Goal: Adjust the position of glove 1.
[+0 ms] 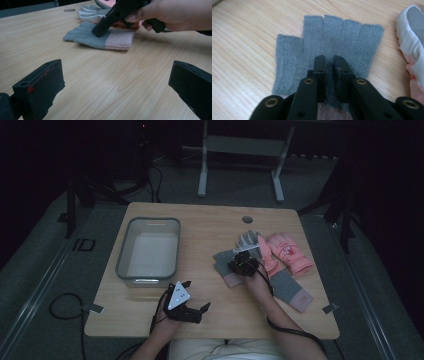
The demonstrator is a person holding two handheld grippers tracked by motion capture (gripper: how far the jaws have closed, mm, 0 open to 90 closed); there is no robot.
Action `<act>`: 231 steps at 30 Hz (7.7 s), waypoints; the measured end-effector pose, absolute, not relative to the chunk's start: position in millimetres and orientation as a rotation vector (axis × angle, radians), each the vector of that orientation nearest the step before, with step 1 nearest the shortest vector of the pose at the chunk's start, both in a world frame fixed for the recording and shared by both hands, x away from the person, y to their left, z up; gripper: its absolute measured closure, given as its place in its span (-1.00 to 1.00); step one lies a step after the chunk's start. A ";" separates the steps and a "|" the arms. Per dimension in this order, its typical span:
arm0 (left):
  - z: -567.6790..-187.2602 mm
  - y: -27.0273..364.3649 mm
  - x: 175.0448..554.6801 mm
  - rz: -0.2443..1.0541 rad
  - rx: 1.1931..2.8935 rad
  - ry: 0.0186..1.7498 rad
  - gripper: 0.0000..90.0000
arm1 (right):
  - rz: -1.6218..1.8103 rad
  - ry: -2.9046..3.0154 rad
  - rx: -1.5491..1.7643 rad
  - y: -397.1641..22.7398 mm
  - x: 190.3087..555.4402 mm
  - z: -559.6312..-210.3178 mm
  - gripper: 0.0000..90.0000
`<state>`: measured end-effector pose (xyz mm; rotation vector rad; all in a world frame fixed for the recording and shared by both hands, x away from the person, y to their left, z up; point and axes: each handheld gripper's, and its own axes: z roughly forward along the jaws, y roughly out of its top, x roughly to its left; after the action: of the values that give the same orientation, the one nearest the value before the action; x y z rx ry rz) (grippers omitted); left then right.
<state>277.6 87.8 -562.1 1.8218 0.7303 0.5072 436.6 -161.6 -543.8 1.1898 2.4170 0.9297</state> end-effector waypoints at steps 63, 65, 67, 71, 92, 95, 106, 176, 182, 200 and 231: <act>-562.2 89.2 277.5 0.479 1.811 0.716 -1.00 | 1.120 2.158 1.176 -225.6 356.4 -494.1 0.60; -562.2 89.3 277.6 0.478 1.811 0.718 -1.00 | 1.084 2.163 1.178 -243.7 359.0 -493.6 0.61; -562.2 89.2 277.7 0.478 1.811 0.720 -1.00 | 1.077 2.167 1.156 -261.3 359.2 -493.4 0.60; -562.2 88.5 277.3 0.484 1.815 0.718 -1.00 | 1.047 2.246 1.121 -299.0 358.2 -496.4 0.52; -562.3 89.0 277.7 0.483 1.804 0.732 -1.00 | 0.886 2.438 1.115 -368.9 366.0 -536.7 0.39; -562.3 89.1 277.7 0.485 1.802 0.735 -1.00 | 0.913 2.431 1.128 -370.9 365.4 -540.9 0.46; -562.3 88.9 277.5 0.490 1.804 0.737 -1.00 | 0.920 2.365 1.156 -365.7 356.1 -544.0 0.88; -562.4 89.4 276.6 0.494 1.796 0.732 -1.00 | 1.015 2.300 1.231 -332.3 322.9 -510.0 0.44; -562.4 89.4 276.6 0.495 1.795 0.733 -1.00 | 0.987 2.353 1.166 -324.1 321.8 -517.2 0.38; -562.4 88.9 276.7 0.497 1.803 0.728 -1.00 | 0.915 2.363 1.184 -311.4 314.9 -545.4 0.63; -562.5 89.1 276.1 0.498 1.792 0.727 -1.00 | 1.114 2.128 1.221 -262.1 318.9 -444.1 0.90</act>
<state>276.1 89.1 -562.5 1.7915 0.7274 0.4983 318.9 -262.1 -444.1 1.2212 2.1277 1.1140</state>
